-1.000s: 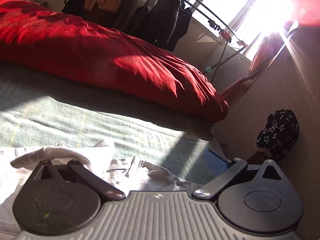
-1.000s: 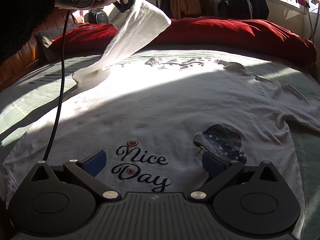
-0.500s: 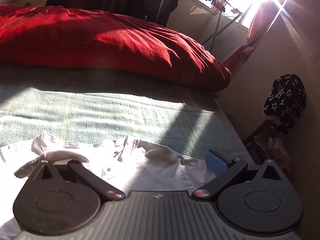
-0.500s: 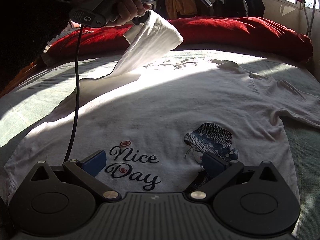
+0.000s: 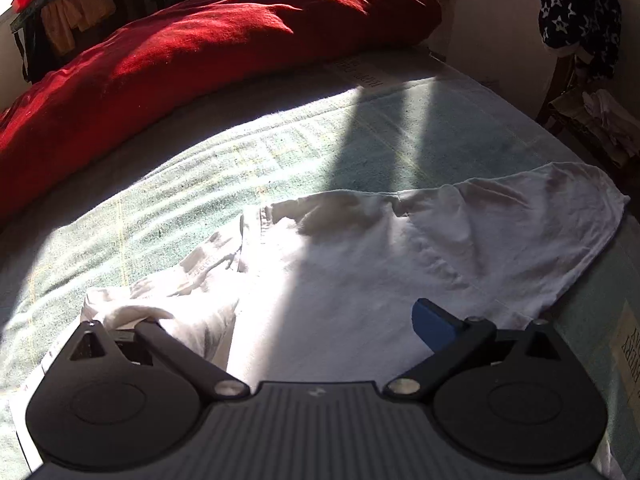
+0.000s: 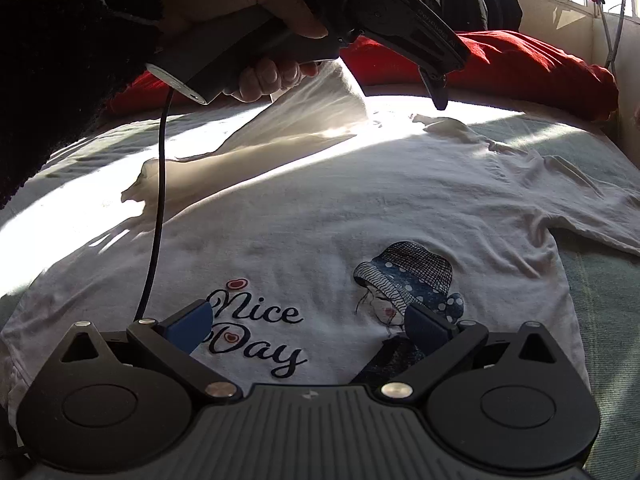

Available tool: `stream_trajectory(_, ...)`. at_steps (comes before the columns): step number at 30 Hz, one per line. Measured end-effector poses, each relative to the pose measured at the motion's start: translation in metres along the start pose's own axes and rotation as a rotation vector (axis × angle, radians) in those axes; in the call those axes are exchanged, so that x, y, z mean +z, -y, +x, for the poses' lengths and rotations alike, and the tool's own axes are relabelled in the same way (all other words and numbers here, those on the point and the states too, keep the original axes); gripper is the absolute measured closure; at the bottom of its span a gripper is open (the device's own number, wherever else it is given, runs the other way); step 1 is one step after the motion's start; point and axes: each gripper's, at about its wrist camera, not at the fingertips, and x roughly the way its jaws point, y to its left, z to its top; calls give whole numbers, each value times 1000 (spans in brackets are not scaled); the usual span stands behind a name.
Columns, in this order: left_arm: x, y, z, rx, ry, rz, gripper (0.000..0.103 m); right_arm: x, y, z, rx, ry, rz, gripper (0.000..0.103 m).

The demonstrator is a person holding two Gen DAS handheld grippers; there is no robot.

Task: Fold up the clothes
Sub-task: 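Carry the folded shirt with the left gripper and lower it onto the bed, then open the left gripper to release the folded shirt on the bed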

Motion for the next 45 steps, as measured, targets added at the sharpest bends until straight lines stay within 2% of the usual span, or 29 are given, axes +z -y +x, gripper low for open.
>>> stream_trajectory(4, -3, 30, 17, 90, -113, 201, 1, 0, 0, 0, -12, -3, -3, 0)
stream_trajectory(6, -2, 39, 21, 103, -150, 242, 1, 0, 1, 1, -17, -4, -4, 0)
stream_trajectory(8, 0, 44, 24, 84, -199, 256, 1, 0, 1, 1, -23, -5, -7, 0)
stream_trajectory(11, 7, 40, 23, 10, -249, 190, 1, 0, 2, 2, -28, -6, -4, 0)
stream_trajectory(15, 12, 20, 17, -97, -247, 29, 1, 0, 3, 1, -31, -4, -1, 0)
stream_trajectory(17, 10, 15, 19, -128, -250, -20, 1, 0, 3, 1, -32, -1, 0, 0)
stream_trajectory(20, 3, 4, 16, -218, -169, -149, 1, 0, 3, 0, -30, 3, 2, 0)
stream_trajectory(23, -11, -13, 18, -297, -95, -330, 1, 0, 3, -1, -31, 4, 2, 0)
stream_trajectory(26, -28, -28, 19, -349, -71, -443, 1, 1, 5, -2, -33, 7, 4, 0)
stream_trajectory(33, -60, -45, 3, -447, -5, -525, 1, 1, 6, -3, -31, 13, 13, 0)
stream_trajectory(36, -70, -58, 3, -460, 51, -600, 1, 2, 6, -3, -34, 15, 12, 0)
stream_trajectory(39, -70, -67, 6, -439, 104, -666, 1, 2, 7, -2, -34, 16, 15, 0)
stream_trajectory(41, -63, -66, 3, -433, 151, -649, 1, 2, 7, -2, -37, 13, 16, 0)
stream_trajectory(45, -41, -54, -5, -474, 214, -585, 1, 2, 7, -1, -36, 12, 15, 0)
